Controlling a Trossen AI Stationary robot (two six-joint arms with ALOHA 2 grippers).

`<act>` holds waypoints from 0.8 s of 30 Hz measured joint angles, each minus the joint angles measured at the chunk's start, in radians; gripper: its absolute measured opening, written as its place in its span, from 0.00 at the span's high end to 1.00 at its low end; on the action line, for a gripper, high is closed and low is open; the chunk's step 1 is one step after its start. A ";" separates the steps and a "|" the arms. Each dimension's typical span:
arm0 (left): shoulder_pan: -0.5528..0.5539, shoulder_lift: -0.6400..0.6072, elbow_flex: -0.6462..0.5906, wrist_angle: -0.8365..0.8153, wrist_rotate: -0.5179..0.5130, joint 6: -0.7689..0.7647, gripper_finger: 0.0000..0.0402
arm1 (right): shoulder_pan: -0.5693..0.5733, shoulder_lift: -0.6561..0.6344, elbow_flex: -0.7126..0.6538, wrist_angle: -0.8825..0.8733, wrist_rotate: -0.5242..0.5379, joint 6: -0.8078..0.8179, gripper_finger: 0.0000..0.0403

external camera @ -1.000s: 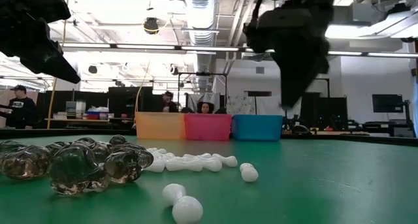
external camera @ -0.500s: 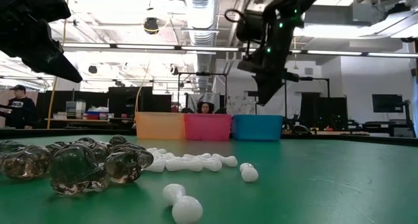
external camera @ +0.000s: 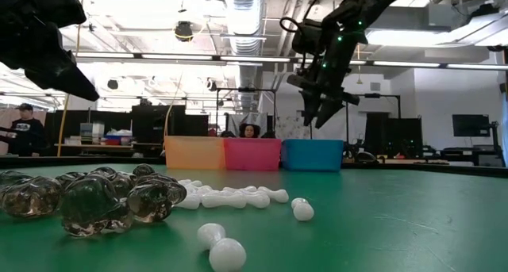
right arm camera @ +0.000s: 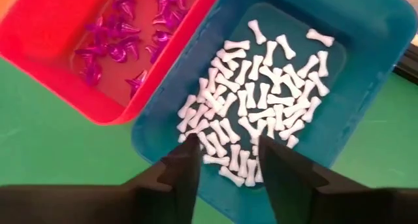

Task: Sort Halloween decoration
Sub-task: Put the violet witch hat toy into the red bin

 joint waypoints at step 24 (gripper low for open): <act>0.000 0.000 0.000 0.006 0.034 0.002 0.63 | 1.027 0.062 0.002 0.175 0.312 0.763 0.57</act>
